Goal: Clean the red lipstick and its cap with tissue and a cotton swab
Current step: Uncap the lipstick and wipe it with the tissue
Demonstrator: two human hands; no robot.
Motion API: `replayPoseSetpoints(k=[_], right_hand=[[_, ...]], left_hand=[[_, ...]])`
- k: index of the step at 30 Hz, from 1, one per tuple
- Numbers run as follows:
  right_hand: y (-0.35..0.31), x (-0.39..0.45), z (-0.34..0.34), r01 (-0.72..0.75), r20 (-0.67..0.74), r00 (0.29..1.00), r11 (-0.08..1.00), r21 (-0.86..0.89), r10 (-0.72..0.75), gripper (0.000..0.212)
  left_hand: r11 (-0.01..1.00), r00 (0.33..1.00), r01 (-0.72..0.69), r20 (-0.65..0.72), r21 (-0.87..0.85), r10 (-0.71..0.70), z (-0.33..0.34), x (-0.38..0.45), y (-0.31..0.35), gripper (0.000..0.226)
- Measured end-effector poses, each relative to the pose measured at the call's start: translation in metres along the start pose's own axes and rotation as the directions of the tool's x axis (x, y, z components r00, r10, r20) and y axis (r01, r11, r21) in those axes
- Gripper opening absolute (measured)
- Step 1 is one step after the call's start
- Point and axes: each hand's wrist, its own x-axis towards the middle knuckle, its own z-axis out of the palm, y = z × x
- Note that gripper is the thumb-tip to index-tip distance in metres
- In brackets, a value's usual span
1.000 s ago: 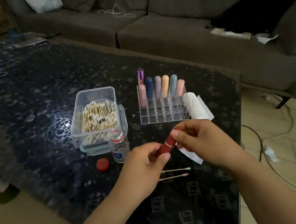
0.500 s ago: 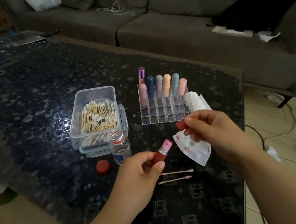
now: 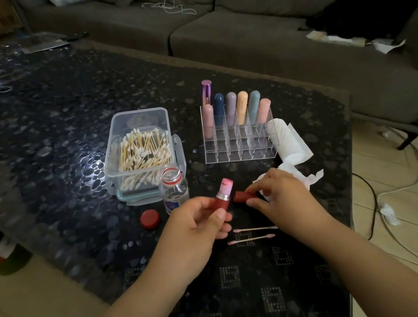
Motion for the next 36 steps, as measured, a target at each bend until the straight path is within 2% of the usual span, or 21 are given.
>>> replayPoseSetpoints(k=[3, 5, 7, 8, 9, 12, 15, 18, 20, 21, 23, 25, 26, 28, 30, 32, 36], right_hand=[[-0.004, -0.003, -0.004, 0.028, -0.031, 0.999, 1.000, -0.010, -0.029, 0.038], [-0.006, -0.006, -0.018, -0.007, -0.174, 0.985, 0.999, 0.038, 0.013, 0.035], [0.000, -0.009, -0.036, -0.115, -0.325, 0.937, 0.992, 0.049, 0.125, 0.029], [0.006, -0.010, -0.044, -0.205, -0.352, 0.911, 0.977, 0.059, 0.212, 0.031], [0.012, -0.012, -0.052, -0.311, -0.338, 0.887, 0.948, 0.070, 0.316, 0.036], [0.027, -0.015, -0.059, -0.598, -0.164, 0.783, 0.798, 0.070, 0.601, 0.054], [0.034, -0.011, -0.049, -0.669, -0.030, 0.736, 0.733, 0.123, 0.676, 0.058], [0.034, -0.006, -0.043, -0.655, 0.035, 0.738, 0.701, 0.283, 0.674, 0.045], [0.033, -0.006, -0.042, -0.641, 0.049, 0.753, 0.716, 0.278, 0.656, 0.043], [0.034, -0.007, -0.042, -0.621, 0.024, 0.774, 0.751, 0.224, 0.633, 0.046], [0.033, -0.011, -0.041, -0.538, -0.115, 0.830, 0.838, 0.088, 0.545, 0.058], [0.023, -0.015, -0.047, -0.384, -0.225, 0.886, 0.914, 0.131, 0.405, 0.052], [0.015, -0.017, -0.051, -0.294, -0.202, 0.919, 0.930, 0.220, 0.338, 0.043], [-0.001, -0.022, -0.055, -0.188, -0.014, 0.977, 0.889, 0.417, 0.214, 0.025], [-0.010, -0.027, -0.055, -0.175, 0.107, 0.984, 0.826, 0.535, 0.139, 0.021], [-0.013, -0.028, -0.052, -0.181, 0.131, 0.983, 0.766, 0.617, 0.128, 0.021], [-0.017, -0.027, -0.050, -0.190, 0.151, 0.982, 0.643, 0.741, 0.116, 0.035]], left_hand=[[1.000, 1.000, -0.018, -0.005, 0.012, 0.018, -0.003, -0.003, -0.002, 0.015], [0.999, 0.999, -0.035, -0.013, 0.010, 0.035, -0.005, -0.005, -0.001, 0.016], [0.999, 0.999, -0.052, -0.014, 0.005, 0.052, -0.005, -0.007, 0.000, 0.018], [0.998, 0.998, -0.058, -0.013, 0.008, 0.058, -0.004, -0.008, 0.001, 0.018], [0.998, 0.998, -0.064, -0.012, 0.018, 0.064, -0.002, -0.009, 0.002, 0.018], [0.997, 0.998, -0.068, 0.001, 0.035, 0.068, 0.005, -0.009, 0.004, 0.016], [0.998, 0.998, -0.056, 0.008, 0.005, 0.056, 0.015, -0.007, 0.006, 0.017], [0.998, 0.999, -0.050, 0.007, -0.030, 0.050, 0.024, -0.005, 0.007, 0.020], [0.998, 0.999, -0.053, 0.012, -0.036, 0.053, 0.028, -0.003, 0.007, 0.019], [0.998, 0.998, -0.053, 0.016, -0.036, 0.054, 0.030, -0.002, 0.007, 0.019], [0.998, 0.998, -0.053, 0.023, -0.038, 0.054, 0.032, 0.000, 0.007, 0.018], [0.997, 0.998, -0.052, 0.027, -0.061, 0.054, 0.034, 0.001, 0.007, 0.018], [0.996, 0.998, -0.051, 0.027, -0.074, 0.053, 0.034, 0.002, 0.008, 0.018], [0.993, 0.998, -0.052, 0.028, -0.105, 0.055, 0.035, 0.003, 0.009, 0.017], [0.989, 0.998, -0.054, 0.036, -0.135, 0.060, 0.035, 0.003, 0.010, 0.017], [0.987, 0.997, -0.058, 0.048, -0.149, 0.065, 0.036, 0.002, 0.011, 0.018], [0.985, 0.992, -0.066, 0.096, -0.161, 0.082, 0.035, -0.003, 0.013, 0.018]])
